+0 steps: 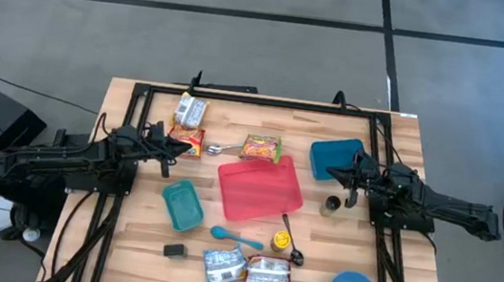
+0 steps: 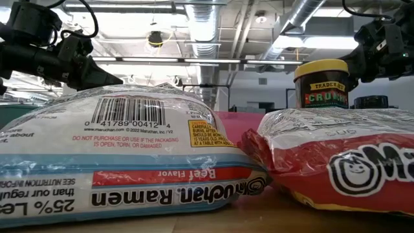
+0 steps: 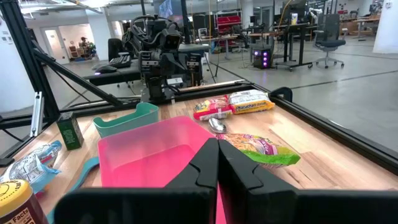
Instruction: Pick & Place Food Item
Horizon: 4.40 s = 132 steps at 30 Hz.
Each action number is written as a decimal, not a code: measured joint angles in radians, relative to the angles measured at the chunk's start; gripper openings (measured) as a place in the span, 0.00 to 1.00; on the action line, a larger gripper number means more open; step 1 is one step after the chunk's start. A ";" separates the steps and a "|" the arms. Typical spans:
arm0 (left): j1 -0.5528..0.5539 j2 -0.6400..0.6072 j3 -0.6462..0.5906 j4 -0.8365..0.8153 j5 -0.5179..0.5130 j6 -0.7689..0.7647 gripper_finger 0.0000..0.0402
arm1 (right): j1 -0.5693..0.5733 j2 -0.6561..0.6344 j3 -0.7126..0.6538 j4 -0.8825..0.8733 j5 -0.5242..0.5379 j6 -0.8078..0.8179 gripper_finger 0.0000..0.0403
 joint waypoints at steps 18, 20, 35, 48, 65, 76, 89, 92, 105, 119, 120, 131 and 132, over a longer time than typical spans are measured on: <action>0.000 0.000 0.000 0.000 0.000 0.000 0.03 | 0.000 0.000 0.000 0.000 0.000 0.000 0.00; 0.000 0.000 0.000 0.000 0.000 0.000 0.03 | 0.000 0.000 0.000 0.000 0.000 0.000 0.00; 0.000 0.000 0.000 0.000 0.000 0.000 0.03 | 0.000 0.000 0.000 0.000 0.000 0.000 0.00; 0.000 0.000 0.000 0.000 0.000 0.000 0.03 | 0.000 0.000 0.000 -0.006 0.000 0.000 0.00; 0.000 0.000 0.000 0.000 0.000 0.000 0.03 | 0.000 0.000 0.000 -0.010 0.000 0.000 0.00; 0.000 0.000 0.000 0.000 0.000 0.000 0.03 | 0.000 0.000 0.000 -0.010 0.000 0.000 0.00; 0.000 0.000 0.000 0.000 0.000 0.000 0.03 | 0.000 0.000 0.000 -0.010 0.000 0.000 0.00; 0.000 0.000 0.000 -0.002 0.000 0.004 0.03 | 0.000 0.000 0.000 -0.010 0.000 0.000 0.00; 0.000 0.000 0.000 -0.045 0.000 0.030 0.03 | -0.002 0.000 0.000 0.012 0.001 0.020 0.00; 0.001 -0.001 0.000 0.442 0.000 -0.125 0.03 | 0.000 0.000 0.000 0.364 0.001 0.539 0.00; 0.001 0.000 0.000 0.483 0.000 -0.125 0.03 | 0.000 0.000 0.000 0.388 0.001 0.539 0.00; 0.001 0.000 0.000 0.665 0.000 -0.124 0.03 | 0.000 0.000 0.104 0.264 -0.024 0.519 0.00; 0.001 0.002 0.000 0.665 0.000 -0.124 0.03 | 0.000 0.000 0.124 0.225 -0.019 0.509 0.00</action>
